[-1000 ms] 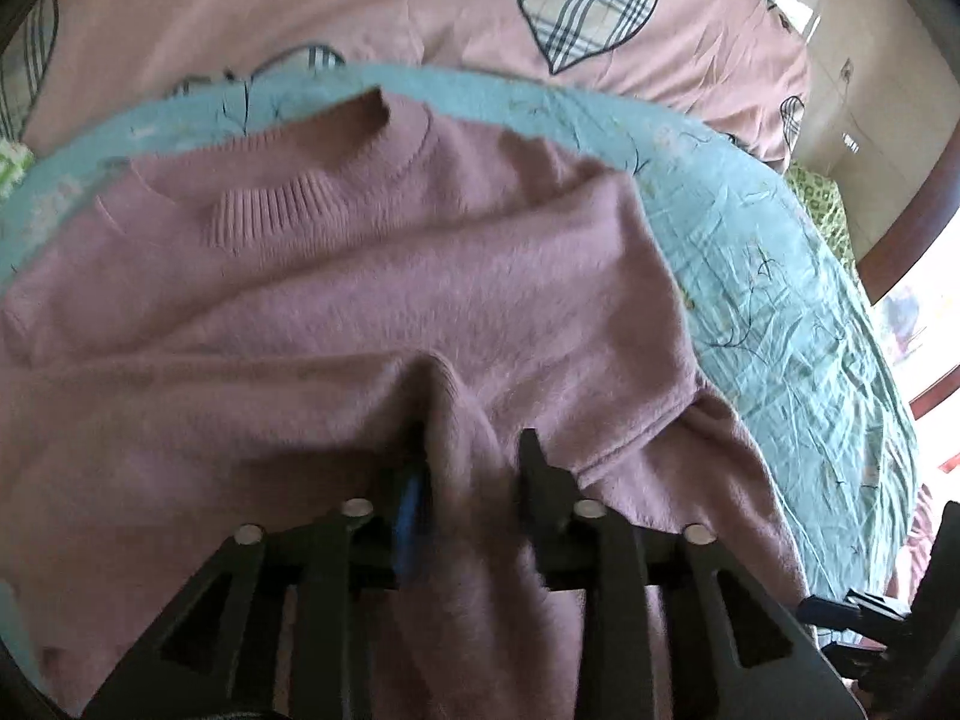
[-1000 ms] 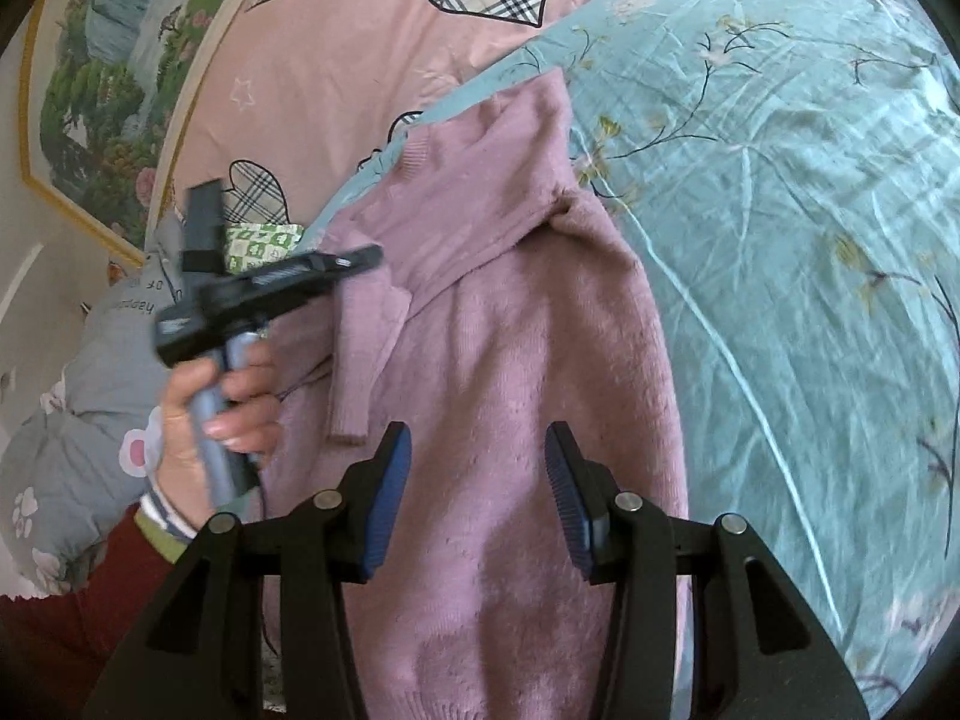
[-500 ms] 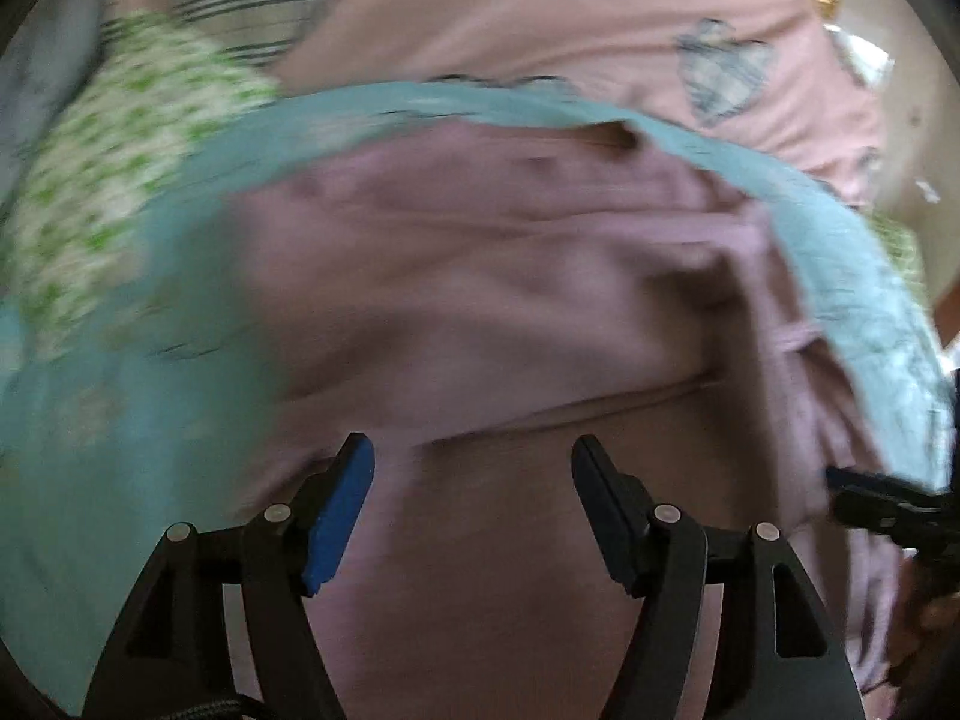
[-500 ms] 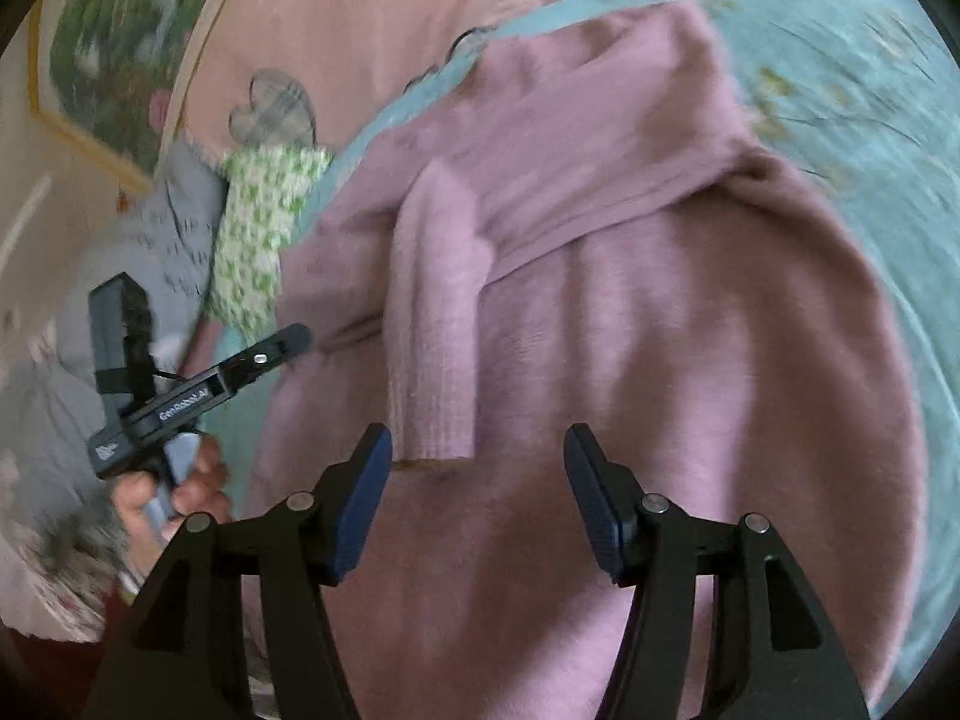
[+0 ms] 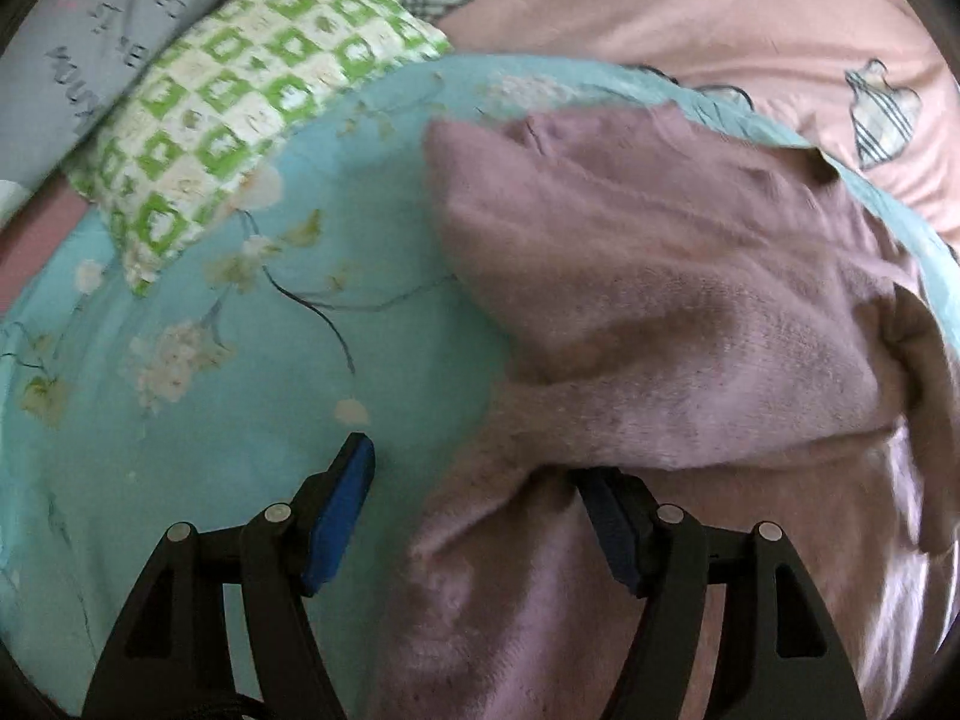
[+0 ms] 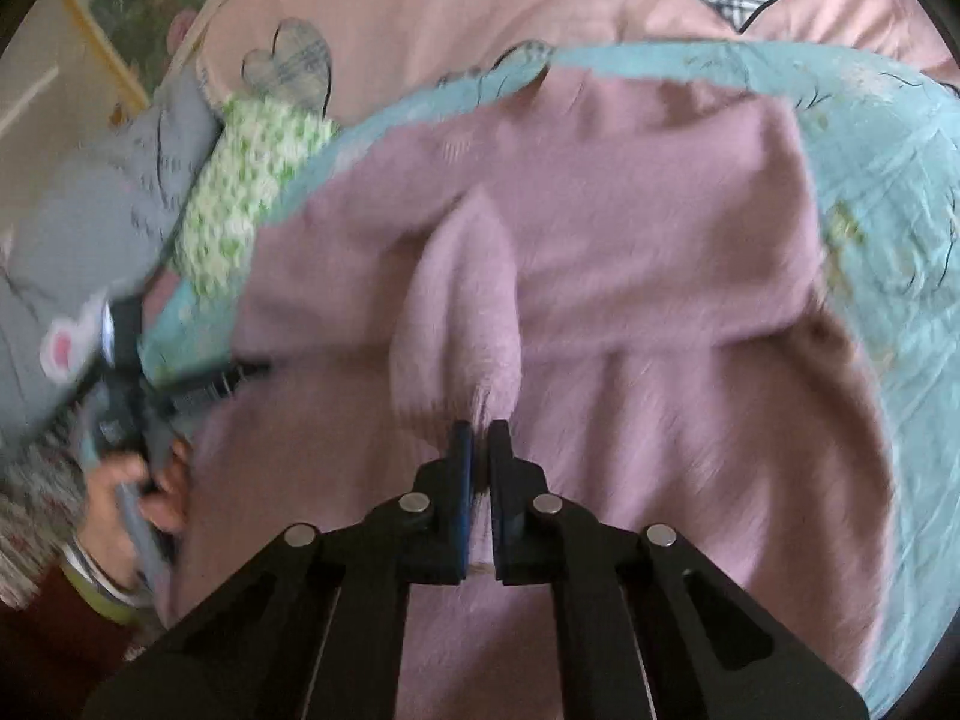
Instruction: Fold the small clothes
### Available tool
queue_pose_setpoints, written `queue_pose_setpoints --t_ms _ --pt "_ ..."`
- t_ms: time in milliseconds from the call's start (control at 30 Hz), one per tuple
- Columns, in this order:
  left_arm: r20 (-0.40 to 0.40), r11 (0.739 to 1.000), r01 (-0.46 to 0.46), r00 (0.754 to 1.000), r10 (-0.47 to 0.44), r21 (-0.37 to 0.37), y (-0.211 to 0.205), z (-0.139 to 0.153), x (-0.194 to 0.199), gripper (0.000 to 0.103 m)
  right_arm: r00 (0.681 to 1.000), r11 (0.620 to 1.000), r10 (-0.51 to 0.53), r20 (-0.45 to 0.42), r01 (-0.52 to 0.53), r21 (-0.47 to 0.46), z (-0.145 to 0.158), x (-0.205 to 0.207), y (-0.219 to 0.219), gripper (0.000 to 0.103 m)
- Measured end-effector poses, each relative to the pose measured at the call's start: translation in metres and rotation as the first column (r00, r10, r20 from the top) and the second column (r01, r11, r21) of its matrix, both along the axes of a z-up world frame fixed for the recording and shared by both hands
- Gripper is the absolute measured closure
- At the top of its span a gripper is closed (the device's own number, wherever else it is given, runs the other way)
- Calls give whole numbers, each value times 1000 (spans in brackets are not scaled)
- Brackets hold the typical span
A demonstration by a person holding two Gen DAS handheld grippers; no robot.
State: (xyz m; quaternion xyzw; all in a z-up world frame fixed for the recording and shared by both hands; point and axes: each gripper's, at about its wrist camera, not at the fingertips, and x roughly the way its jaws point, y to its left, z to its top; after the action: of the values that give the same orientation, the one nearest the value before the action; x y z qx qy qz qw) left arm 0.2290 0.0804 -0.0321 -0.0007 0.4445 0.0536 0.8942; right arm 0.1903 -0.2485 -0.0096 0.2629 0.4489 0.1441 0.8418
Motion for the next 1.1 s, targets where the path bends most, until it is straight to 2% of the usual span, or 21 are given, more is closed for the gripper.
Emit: queue_pose_setpoints --t_ms 100,167,267,300,400,433,467,533,600,700,733,800,833,867,933,1033,1100 --pt "14 999 -49 999 49 18 5 1 3 35 992 994 -102 69 98 51 26 17 -49 98" --pt "1 996 -93 996 93 1 12 -2 5 39 982 982 -178 59 174 77 27 32 -81 98" --pt "-13 991 -116 993 115 -67 25 -6 5 38 971 968 -239 -1 239 71 9 53 -115 98" --pt "-9 990 -121 993 120 -69 27 -6 4 38 970 968 -240 -27 241 67 0 60 -120 98" --pt "-7 986 -147 989 147 -82 34 -6 4 37 973 976 -216 -83 214 -23 -21 74 -117 99" --pt "-5 982 -166 986 166 -85 37 -6 3 37 971 976 -218 -97 215 -39 -28 78 -116 103" --pt "-9 980 -176 984 176 -95 40 -6 3 37 967 974 -228 -115 223 -49 -34 80 -117 103" --pt "-37 981 -154 988 151 -114 43 -7 4 36 957 970 -244 -155 241 -40 -47 82 -122 102" --pt "-54 988 -106 993 100 -109 42 -3 0 37 947 963 -260 -190 269 23 -58 77 -131 102" --pt "-77 989 -10 997 -2 -150 45 5 -11 37 950 958 -267 -164 280 59 -54 57 -132 102" --pt "-79 984 15 996 -30 -177 48 10 -15 37 952 959 -266 -150 278 64 -51 49 -132 99" --pt "-58 972 50 996 -65 -230 54 22 -21 37 958 960 -257 -130 269 83 -44 36 -131 83" --pt "-45 968 52 997 -65 -245 58 27 -21 35 958 959 -258 -121 269 90 -42 30 -130 57" --pt "-31 964 45 998 -54 -263 64 34 -18 32 960 957 -262 -102 272 99 -38 23 -130 40" --pt "-18 957 19 1000 -25 -290 72 41 -6 31 967 961 -249 -55 254 112 -31 16 -124 40" --pt "-28 952 -1 1000 -8 -305 74 42 23 31 976 971 -210 -58 215 101 -32 17 -115 40" --pt "-51 947 5 998 -22 -321 68 36 46 31 979 979 -191 -66 195 62 -35 22 -108 41"
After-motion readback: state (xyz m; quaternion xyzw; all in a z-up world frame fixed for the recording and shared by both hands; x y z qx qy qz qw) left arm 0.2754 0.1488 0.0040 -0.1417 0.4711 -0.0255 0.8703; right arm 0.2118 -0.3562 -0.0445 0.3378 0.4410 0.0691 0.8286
